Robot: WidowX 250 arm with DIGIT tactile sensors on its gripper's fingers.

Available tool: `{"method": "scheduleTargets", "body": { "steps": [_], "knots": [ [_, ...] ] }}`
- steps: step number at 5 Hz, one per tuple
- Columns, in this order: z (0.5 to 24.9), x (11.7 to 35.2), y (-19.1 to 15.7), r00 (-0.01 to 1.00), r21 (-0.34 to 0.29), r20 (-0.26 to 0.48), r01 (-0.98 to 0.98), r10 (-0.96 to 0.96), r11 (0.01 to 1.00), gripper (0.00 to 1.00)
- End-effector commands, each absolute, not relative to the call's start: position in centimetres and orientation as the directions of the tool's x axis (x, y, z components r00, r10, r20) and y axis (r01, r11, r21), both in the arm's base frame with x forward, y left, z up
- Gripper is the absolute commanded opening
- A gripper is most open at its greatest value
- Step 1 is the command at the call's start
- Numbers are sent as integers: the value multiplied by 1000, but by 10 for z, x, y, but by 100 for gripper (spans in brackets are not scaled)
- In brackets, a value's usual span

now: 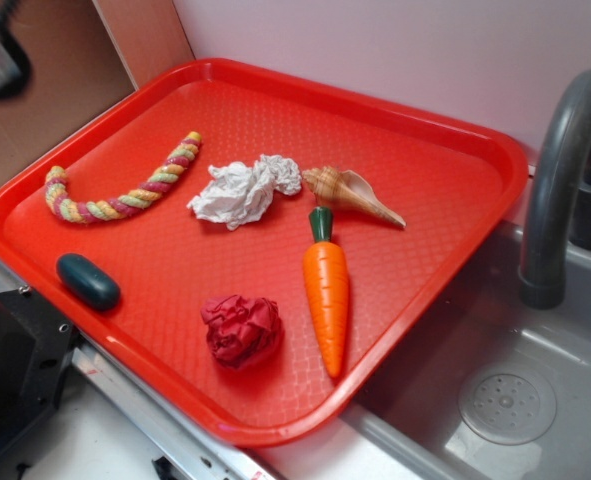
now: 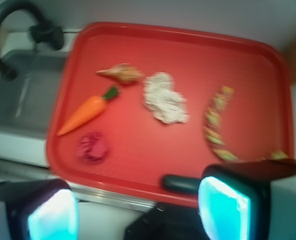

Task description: Grab the red paper.

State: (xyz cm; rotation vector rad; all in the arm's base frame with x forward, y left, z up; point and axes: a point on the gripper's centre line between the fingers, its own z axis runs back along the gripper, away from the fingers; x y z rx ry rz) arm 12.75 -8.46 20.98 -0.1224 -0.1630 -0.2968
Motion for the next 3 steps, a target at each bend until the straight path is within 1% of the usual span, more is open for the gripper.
{"method": "scheduleTargets", "body": {
  "steps": [1, 2, 3],
  "knots": [
    [146, 141, -131, 909, -16, 114, 404, -400, 914, 100],
    [116, 146, -143, 893, 28, 93, 440, -441, 897, 100],
    [91, 149, -149, 880, 33, 54, 471, -472, 882, 100]
  ]
}}
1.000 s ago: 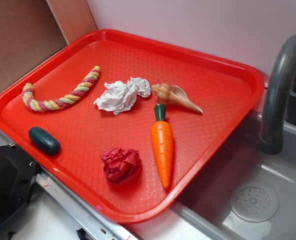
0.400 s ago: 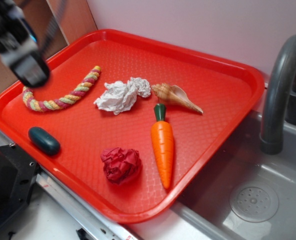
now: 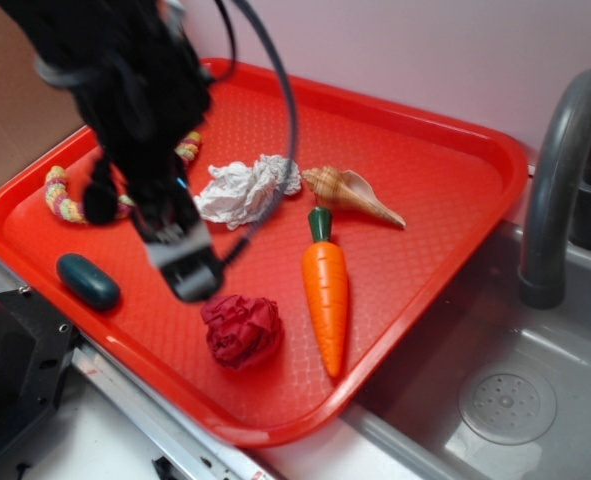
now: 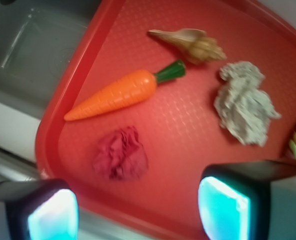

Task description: Grab the red paper.

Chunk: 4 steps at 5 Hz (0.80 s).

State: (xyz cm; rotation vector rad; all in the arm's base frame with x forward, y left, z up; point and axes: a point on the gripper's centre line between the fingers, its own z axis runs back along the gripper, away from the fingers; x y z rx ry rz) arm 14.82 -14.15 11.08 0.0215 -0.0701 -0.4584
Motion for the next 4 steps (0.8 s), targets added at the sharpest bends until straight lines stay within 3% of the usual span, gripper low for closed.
{"method": "scheduleTargets", "body": {
  "steps": [1, 3, 4],
  "knots": [
    [75, 148, -152, 867, 27, 9, 497, -498, 867, 100],
    [49, 139, -149, 827, -8, -89, 556, -555, 831, 100],
    [38, 140, -149, 825, 9, -109, 558, -554, 830, 100]
  ]
}}
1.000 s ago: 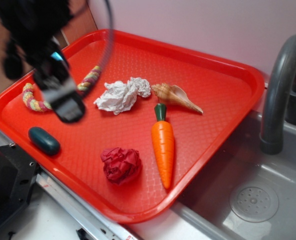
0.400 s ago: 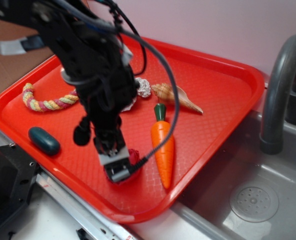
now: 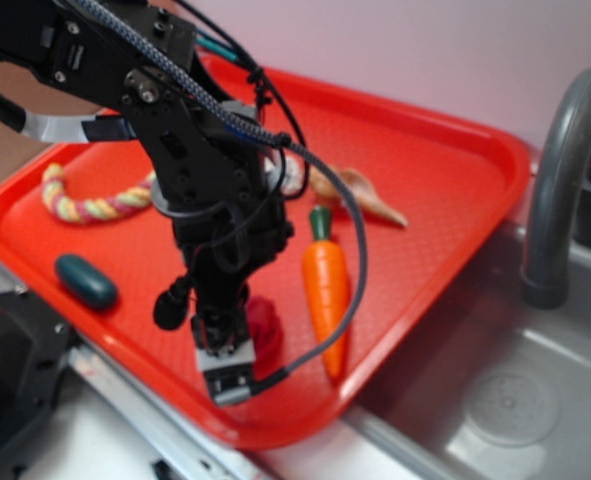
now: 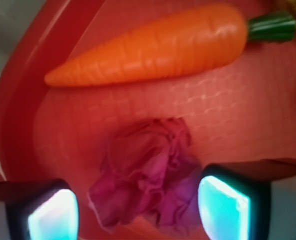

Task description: Grab the red paper.

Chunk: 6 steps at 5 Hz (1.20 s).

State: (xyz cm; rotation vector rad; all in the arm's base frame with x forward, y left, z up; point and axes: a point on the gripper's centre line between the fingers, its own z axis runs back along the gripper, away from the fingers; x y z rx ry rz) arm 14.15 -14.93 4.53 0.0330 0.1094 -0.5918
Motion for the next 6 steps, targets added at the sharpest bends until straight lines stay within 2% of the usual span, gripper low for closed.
{"method": "scheduleTargets", "body": {
  "steps": [1, 2, 3, 4, 5, 6],
  "knots": [
    [27, 142, -145, 845, 25, -127, 526, -519, 850, 100],
    [27, 143, -138, 856, 24, -113, 511, -505, 859, 0],
    [56, 143, -129, 870, 23, -98, 487, -483, 873, 0],
    [105, 152, -114, 917, 49, -44, 399, -397, 916, 0],
    [156, 167, -105, 954, 130, 31, 290, -297, 948, 0],
    [186, 179, -94, 966, 99, 82, 238, -247, 966, 0]
  ]
}}
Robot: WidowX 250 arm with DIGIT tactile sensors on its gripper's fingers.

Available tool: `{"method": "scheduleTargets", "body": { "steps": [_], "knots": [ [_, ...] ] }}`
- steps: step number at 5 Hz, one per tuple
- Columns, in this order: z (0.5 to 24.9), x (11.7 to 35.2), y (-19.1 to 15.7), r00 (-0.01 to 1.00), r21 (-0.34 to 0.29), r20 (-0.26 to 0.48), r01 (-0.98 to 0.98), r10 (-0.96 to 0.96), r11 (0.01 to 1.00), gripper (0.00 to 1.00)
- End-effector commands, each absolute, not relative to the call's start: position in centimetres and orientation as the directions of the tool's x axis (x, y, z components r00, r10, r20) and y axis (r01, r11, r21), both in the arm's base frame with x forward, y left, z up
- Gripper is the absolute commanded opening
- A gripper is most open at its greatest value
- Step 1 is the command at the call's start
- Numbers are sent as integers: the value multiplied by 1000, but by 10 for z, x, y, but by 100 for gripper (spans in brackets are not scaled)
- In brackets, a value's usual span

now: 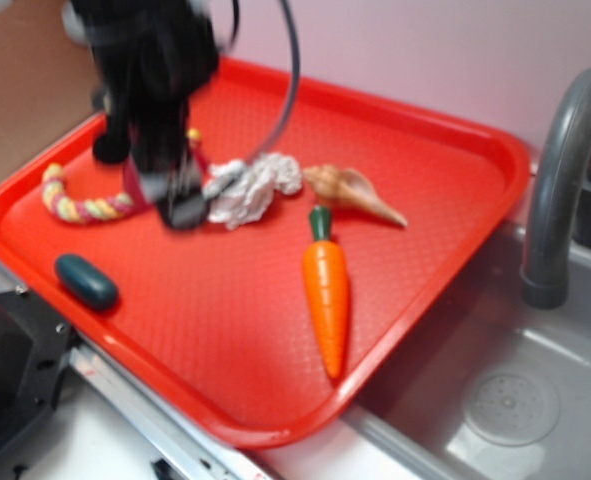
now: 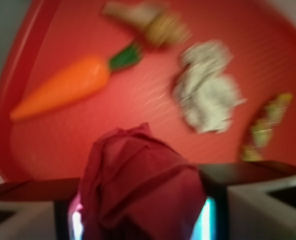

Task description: Grab the red paper.

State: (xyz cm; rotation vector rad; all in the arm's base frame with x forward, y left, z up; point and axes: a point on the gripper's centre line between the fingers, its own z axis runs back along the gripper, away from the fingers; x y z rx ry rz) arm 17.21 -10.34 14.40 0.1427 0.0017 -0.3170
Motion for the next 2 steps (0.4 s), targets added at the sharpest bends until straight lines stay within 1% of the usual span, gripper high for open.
{"method": "scheduleTargets", "body": {
  "steps": [1, 2],
  "knots": [
    [211, 178, -88, 967, 96, 158, 187, -200, 978, 0],
    [211, 181, -82, 976, 82, 148, 146, -157, 986, 0]
  ]
}}
